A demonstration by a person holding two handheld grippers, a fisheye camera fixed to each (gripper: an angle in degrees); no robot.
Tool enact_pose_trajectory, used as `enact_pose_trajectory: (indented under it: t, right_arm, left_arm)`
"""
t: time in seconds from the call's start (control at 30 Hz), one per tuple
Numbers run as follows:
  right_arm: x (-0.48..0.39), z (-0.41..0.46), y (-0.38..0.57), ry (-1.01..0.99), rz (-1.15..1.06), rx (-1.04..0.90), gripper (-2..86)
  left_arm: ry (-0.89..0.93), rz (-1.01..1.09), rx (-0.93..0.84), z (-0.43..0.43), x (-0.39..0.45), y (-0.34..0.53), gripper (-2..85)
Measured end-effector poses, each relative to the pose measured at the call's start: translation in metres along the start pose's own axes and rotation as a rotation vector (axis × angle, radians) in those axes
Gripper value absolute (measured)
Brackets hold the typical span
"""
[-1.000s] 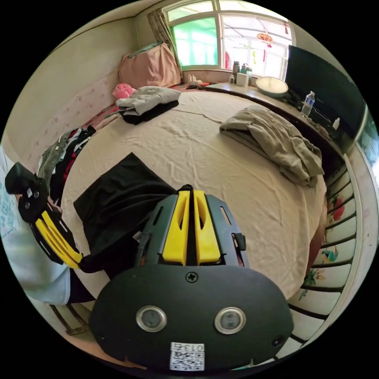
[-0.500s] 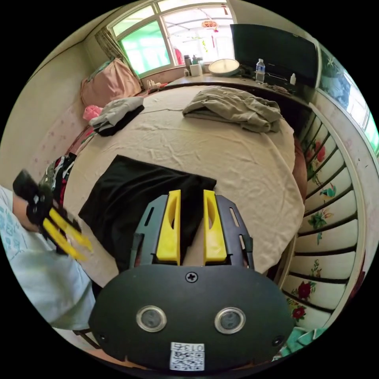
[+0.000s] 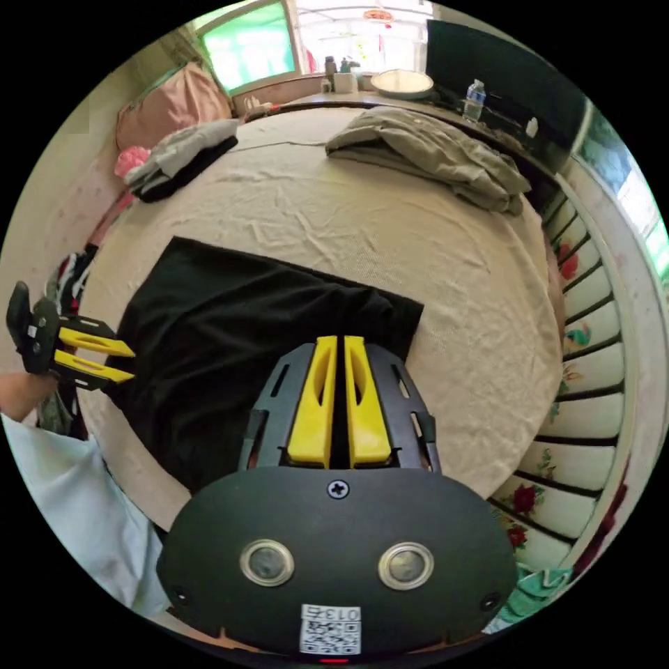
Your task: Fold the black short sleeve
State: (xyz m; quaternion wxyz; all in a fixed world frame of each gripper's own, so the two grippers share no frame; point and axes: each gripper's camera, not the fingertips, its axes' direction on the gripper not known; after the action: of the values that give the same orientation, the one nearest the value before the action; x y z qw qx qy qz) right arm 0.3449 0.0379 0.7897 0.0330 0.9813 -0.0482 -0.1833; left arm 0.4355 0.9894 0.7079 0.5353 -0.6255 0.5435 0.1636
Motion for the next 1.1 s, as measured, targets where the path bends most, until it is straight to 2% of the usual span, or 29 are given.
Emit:
enact_pose_trajectory:
  t: [0.13, 0.23, 0.33, 0.43, 0.53, 0.63, 0.7, 0.87, 1.0, 1.1]
  right_arm:
    - [0.024, -0.013, -0.001, 0.002, 0.014, 0.025, 3.8]
    - [0.041, -0.015, 0.006, -0.056, 0.060, -0.031, 6.6]
    - [0.054, -0.052, 0.035, -0.106, 0.191, 0.084, 8.9]
    - [0.034, -0.081, 0.070, -0.171, 0.212, 0.110, 9.9]
    - [-0.003, -0.083, 0.101, -0.204, 0.193, 0.046, 10.3]
    - [-0.031, -0.069, 0.117, -0.263, 0.204, -0.014, 8.4]
    - [-0.040, -0.051, 0.118, -0.270, 0.185, -0.077, 3.6]
    - [-0.023, -0.061, 0.121, -0.181, 0.195, -0.030, 2.2]
    - [-0.012, -0.044, 0.135, -0.240, 0.171, -0.110, 2.2]
    - [0.002, -0.060, 0.141, -0.274, 0.215, -0.088, 2.0]
  left_arm:
    - [0.132, -0.036, 0.012, 0.015, -0.006, -0.009, 6.6]
    - [0.129, -0.045, 0.022, 0.014, -0.010, -0.011, 6.5]
    - [0.132, -0.042, 0.081, 0.003, -0.013, -0.004, 6.4]
    - [0.134, -0.040, 0.059, 0.005, -0.016, 0.001, 6.4]
    - [0.153, -0.060, 0.046, 0.011, -0.020, 0.006, 6.4]
    - [0.161, -0.062, 0.030, 0.015, -0.021, 0.006, 6.5]
    - [0.160, -0.047, 0.014, 0.018, -0.020, 0.005, 6.6]
    - [0.137, -0.006, -0.014, 0.021, -0.016, 0.003, 6.8]
    - [0.151, -0.020, 0.004, 0.019, -0.017, 0.007, 6.9]
    - [0.178, -0.043, -0.011, 0.011, -0.022, 0.015, 7.0]
